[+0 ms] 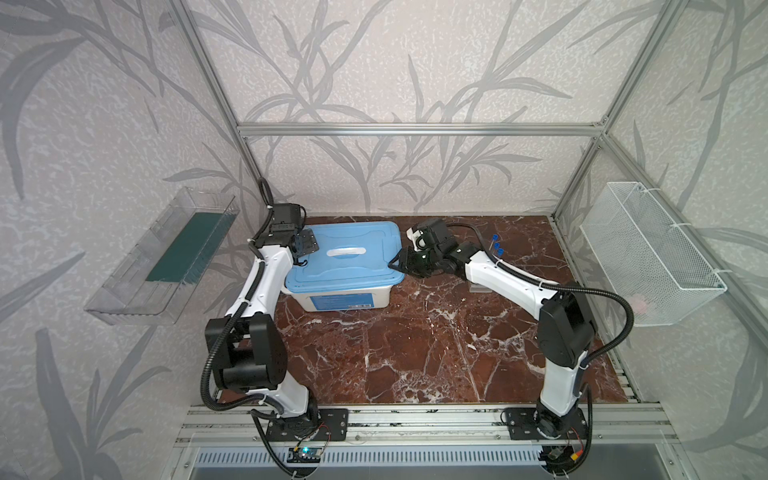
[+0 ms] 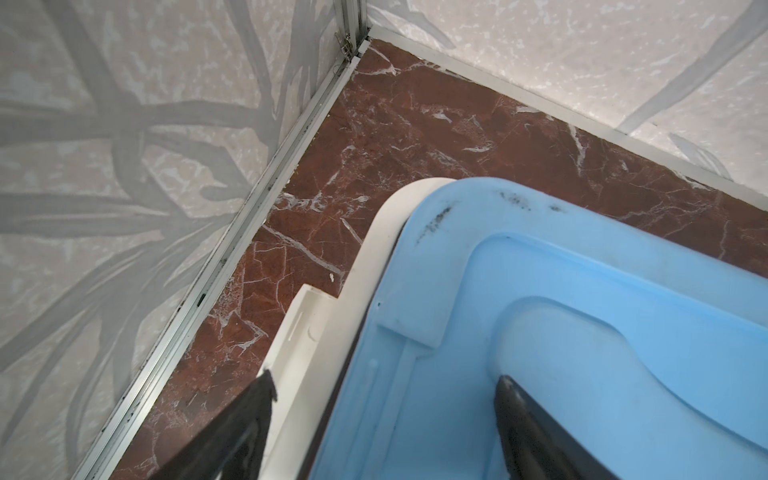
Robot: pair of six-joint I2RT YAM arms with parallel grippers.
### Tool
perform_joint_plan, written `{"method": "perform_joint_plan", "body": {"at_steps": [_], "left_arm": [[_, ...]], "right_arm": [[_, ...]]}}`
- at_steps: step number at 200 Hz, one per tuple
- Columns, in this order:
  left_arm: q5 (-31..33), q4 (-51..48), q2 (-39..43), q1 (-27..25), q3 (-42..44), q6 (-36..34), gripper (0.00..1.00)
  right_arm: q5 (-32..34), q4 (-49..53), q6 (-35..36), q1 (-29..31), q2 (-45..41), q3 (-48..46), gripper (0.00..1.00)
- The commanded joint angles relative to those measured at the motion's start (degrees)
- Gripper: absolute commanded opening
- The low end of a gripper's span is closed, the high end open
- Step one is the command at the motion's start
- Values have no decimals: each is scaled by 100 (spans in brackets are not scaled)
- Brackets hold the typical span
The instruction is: Organize the chemistry lab equipment
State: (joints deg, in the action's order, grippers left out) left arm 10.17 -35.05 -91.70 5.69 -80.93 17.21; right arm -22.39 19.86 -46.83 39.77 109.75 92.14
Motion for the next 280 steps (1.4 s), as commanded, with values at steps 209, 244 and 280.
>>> {"method": "perform_joint_plan", "body": {"at_steps": [209, 244, 280], "left_arm": [[-1634, -229, 354, -247, 1128, 582, 82], [-1649, -288, 673, -523, 1360, 694, 92], [-2101, -36, 944, -1055, 1457, 1033, 88]], "right_arm": [[-103, 295, 610, -138, 126, -54, 57], [-274, 387, 753, -288, 68, -76, 57], [-348, 493, 908, -612, -94, -255, 56]]}}
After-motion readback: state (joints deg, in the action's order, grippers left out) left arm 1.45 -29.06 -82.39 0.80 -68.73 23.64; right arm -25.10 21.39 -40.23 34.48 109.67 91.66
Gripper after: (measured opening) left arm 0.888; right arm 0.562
